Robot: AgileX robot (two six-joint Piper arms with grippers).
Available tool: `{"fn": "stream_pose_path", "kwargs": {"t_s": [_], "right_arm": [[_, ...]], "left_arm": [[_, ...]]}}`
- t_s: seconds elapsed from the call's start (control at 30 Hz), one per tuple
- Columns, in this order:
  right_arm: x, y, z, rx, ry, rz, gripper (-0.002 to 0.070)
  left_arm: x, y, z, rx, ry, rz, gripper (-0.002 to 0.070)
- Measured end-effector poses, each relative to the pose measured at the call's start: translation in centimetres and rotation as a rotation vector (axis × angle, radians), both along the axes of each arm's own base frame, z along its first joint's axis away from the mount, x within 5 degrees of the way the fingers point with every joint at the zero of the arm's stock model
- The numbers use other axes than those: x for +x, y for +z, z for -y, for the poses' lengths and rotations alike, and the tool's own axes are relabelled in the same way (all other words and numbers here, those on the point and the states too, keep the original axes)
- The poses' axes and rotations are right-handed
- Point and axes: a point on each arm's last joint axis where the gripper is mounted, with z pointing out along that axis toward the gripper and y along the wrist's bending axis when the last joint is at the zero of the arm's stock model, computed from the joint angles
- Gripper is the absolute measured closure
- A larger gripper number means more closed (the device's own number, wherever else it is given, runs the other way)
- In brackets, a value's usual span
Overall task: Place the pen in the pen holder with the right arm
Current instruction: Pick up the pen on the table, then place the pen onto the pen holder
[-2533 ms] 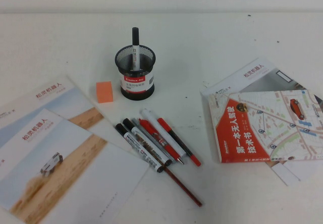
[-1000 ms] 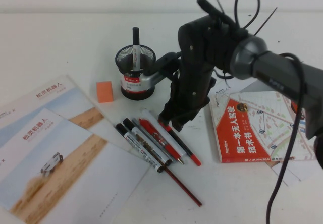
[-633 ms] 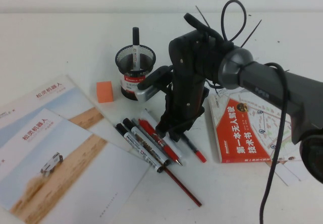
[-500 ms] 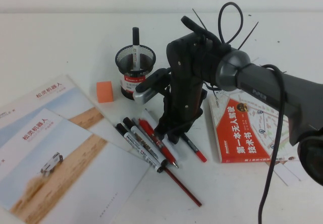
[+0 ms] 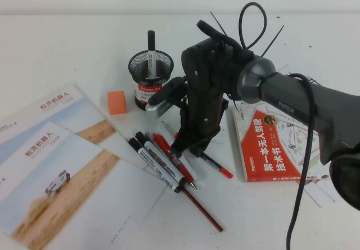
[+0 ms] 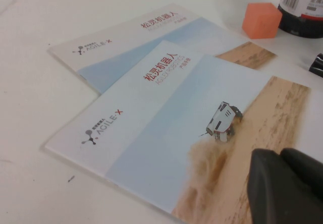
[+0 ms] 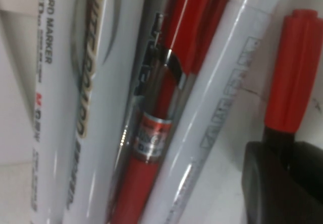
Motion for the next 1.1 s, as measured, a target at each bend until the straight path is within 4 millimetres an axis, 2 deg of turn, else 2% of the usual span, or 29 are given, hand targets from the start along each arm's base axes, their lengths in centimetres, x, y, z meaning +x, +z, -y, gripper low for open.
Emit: {"fn": "stream_pose_path", "kwargs": {"t_s": [0.2, 0.33, 0.47, 0.63, 0.77, 0.87, 1.0, 1.1], "right_arm": [[-0.2, 0.5, -0.1, 0.03, -0.005, -0.001, 0.062], [-0.9, 3.5, -0.6, 0.202, -0.032, 0.065, 0.062], [-2.4, 7.1, 0.0, 0.414, -0.066, 0.22, 0.0621], [-5.1, 9.0, 1.6, 0.618, -0.023, 0.398, 0.0621], [-6.2, 10.3, 1.7, 0.728, 0.071, 0.477, 0.0621], [-6.2, 10.6, 1.5, 0.769, 0.112, 0.515, 0.0621], [-5.7, 10.9, 1.6, 0.729, 0.126, 0.618, 0.0621], [-5.1, 11.1, 1.9, 0.696, 0.05, 0.696, 0.0621]], "left_arm": [[0.0, 0.0, 0.0, 0.0, 0.0, 0.0, 0.0676], [0.0, 0.0, 0.0, 0.0, 0.0, 0.0, 0.0676], [0.0, 0.0, 0.0, 0.0, 0.0, 0.0, 0.0676], [0.0, 0.0, 0.0, 0.0, 0.0, 0.0, 0.0676], [0.0, 0.0, 0.0, 0.0, 0.0, 0.0, 0.0676], [0.0, 0.0, 0.0, 0.0, 0.0, 0.0, 0.0676], [0.0, 0.0, 0.0, 0.0, 0.0, 0.0, 0.0676], [0.0, 0.0, 0.0, 0.0, 0.0, 0.0, 0.0676]]}}
